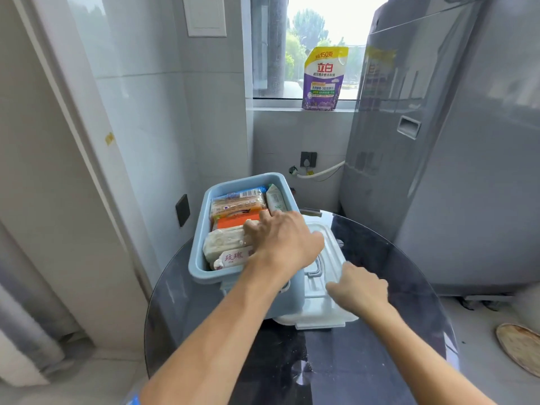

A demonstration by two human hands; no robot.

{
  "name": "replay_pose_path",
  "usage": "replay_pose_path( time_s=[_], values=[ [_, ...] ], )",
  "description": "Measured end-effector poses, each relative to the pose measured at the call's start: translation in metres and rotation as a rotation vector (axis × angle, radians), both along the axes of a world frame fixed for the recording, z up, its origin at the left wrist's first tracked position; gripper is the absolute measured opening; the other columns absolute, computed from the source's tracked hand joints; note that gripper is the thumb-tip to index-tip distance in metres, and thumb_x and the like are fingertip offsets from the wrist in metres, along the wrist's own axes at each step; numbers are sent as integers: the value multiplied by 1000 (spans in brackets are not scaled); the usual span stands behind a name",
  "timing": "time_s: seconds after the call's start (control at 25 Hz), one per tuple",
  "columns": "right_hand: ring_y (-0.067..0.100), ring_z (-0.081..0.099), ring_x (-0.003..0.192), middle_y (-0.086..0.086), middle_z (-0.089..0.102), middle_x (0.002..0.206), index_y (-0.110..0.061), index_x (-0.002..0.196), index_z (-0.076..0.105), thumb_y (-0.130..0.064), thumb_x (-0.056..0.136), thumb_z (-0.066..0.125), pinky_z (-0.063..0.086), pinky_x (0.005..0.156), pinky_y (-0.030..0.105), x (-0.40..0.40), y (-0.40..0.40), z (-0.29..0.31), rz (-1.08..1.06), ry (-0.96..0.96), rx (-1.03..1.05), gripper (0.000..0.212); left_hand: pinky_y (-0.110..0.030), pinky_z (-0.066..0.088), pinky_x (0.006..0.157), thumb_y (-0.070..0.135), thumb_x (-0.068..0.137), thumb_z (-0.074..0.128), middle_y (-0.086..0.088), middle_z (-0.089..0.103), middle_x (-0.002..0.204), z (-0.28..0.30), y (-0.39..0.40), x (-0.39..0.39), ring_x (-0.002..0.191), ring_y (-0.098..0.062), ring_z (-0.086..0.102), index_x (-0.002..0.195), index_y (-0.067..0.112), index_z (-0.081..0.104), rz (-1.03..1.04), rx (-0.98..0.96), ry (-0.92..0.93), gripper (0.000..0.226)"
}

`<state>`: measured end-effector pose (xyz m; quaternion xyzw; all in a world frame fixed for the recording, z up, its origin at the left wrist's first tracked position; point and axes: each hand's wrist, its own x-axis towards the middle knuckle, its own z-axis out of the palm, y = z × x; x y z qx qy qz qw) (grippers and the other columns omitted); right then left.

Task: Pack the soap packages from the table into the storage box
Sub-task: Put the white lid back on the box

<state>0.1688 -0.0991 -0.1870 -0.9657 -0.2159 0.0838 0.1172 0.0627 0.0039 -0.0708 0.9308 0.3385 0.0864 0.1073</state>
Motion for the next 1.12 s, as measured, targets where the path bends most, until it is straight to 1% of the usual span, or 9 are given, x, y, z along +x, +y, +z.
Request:
replay_pose_path(
  time_s=[0.16, 0.32, 0.4, 0.52, 0.64, 0.8, 0.92, 1.0, 1.12],
  values=[
    [23, 57, 77, 3, 59, 88, -10, 92, 51, -29, 68, 70, 44, 65, 33, 24, -6, -1, -275, 316, 339, 36, -60, 25, 107, 35, 81, 51, -10, 58, 121, -1, 6, 0, 123, -34, 42, 104, 12, 58, -12, -107, -62, 33],
    [21, 65, 53, 8, 69, 73, 1, 94, 64, -15, 77, 79, 45, 41, 23, 31, -11, 2, -335, 730, 714, 28, -57, 36, 102, 36, 73, 57, -2, 60, 88, 8, 18, -20, 93, -28, 55, 74, 17, 52, -78, -218, -174, 20],
    [26, 66, 54, 13, 71, 72, 3, 86, 67, -9, 79, 77, 52, 48, 28, 33, -11, 13, -347, 691, 851, 17, -57, 44, 95, 37, 64, 57, -2, 66, 82, 10, 29, -32, 83, -27, 60, 75, 16, 59, -113, -313, -232, 24],
    [31, 61, 69, 15, 64, 77, -4, 73, 60, -19, 79, 76, 51, 65, 41, 58, -39, 50, -361, 162, 872, 23, -57, 44, 95, 29, 62, 62, -3, 68, 81, 3, 31, -41, 74, -21, 60, 73, 12, 64, -227, -301, -178, 21],
    [27, 54, 66, 4, 55, 70, -7, 73, 48, -33, 83, 69, 41, 53, 33, 68, -78, 79, -362, -178, 1017, 36, -47, 46, 83, 19, 67, 64, -6, 63, 80, -6, 24, -42, 71, -19, 52, 67, 7, 56, -390, -159, -79, 15],
    [19, 57, 74, 4, 62, 85, -6, 93, 62, -36, 85, 70, 47, 62, 35, 67, -100, 98, -212, -70, 1385, 32, -37, 46, 92, 18, 69, 64, 2, 65, 114, -7, 41, -49, 108, -18, 54, 92, 6, 69, -657, -198, 16, 26],
    [29, 70, 91, 8, 73, 110, -24, 116, 67, -43, 83, 74, 57, 74, 46, 77, -130, 117, -96, -38, 1494, 39, -22, 26, 107, 20, 76, 64, 32, 42, 144, -10, 57, -63, 138, -1, 27, 124, 29, 65, -736, -240, 98, 49],
    [37, 68, 101, 17, 70, 119, -22, 126, 65, -39, 86, 71, 55, 85, 57, 85, -145, 115, -63, 60, 1516, 44, -31, 13, 117, 20, 82, 66, 42, 21, 151, -11, 70, -71, 144, 7, 4, 136, 41, 55, -695, -232, 153, 59],
    [22, 72, 91, 12, 72, 116, -23, 125, 67, -29, 91, 66, 61, 81, 41, 82, -137, 112, 50, 233, 1477, 35, -44, -5, 122, 17, 87, 69, 28, 9, 160, -7, 88, -78, 148, -1, -9, 138, 47, 50, -578, -118, 198, 62]
  ],
)
